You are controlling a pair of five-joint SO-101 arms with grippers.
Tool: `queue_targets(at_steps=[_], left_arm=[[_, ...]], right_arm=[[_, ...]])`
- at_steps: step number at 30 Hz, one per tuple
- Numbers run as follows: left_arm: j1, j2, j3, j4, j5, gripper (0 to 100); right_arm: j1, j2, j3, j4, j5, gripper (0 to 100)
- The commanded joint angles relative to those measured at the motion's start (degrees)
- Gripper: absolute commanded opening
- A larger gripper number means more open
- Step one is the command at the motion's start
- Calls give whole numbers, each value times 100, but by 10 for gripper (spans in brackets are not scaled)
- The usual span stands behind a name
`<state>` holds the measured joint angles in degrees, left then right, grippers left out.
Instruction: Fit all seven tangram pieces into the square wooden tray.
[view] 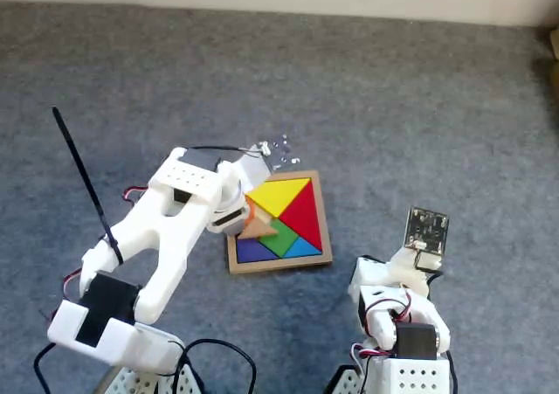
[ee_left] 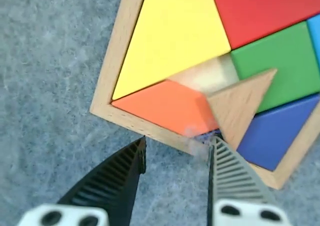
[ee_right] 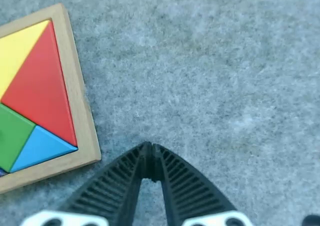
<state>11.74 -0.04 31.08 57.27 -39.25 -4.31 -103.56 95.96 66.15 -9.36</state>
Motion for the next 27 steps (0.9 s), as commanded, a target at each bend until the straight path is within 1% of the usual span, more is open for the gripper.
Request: queue_targets(at_steps=[1, 3, 5, 7, 10, 13, 19, 22, 27], left_arm=[[-92, -479, -277, 44, 35, 207], [-92, -673, -444, 448, 35, 207], [-40, -901, -567, 809, 237, 207], [48, -1103, -576, 1002, 457, 207], [207, -1218, -462, 1187, 501, 207], [286, -1121, -180, 993, 501, 207], [286, -523, 92, 308, 501, 207], [224, -110, 4, 88, 510, 207], [-180, 382, -602, 70, 510, 207]], right_arm=[[84, -48, 831, -145, -62, 15], [84, -48, 831, -145, -62, 15], [84, -48, 831, -145, -62, 15], [84, -48, 831, -145, -62, 15], [84, -48, 831, -145, -62, 15], [84, -48, 831, -145, -62, 15], [84, -48, 831, -145, -62, 15], [84, -48, 831, -145, -62, 15], [84, -48, 831, -145, -62, 15]])
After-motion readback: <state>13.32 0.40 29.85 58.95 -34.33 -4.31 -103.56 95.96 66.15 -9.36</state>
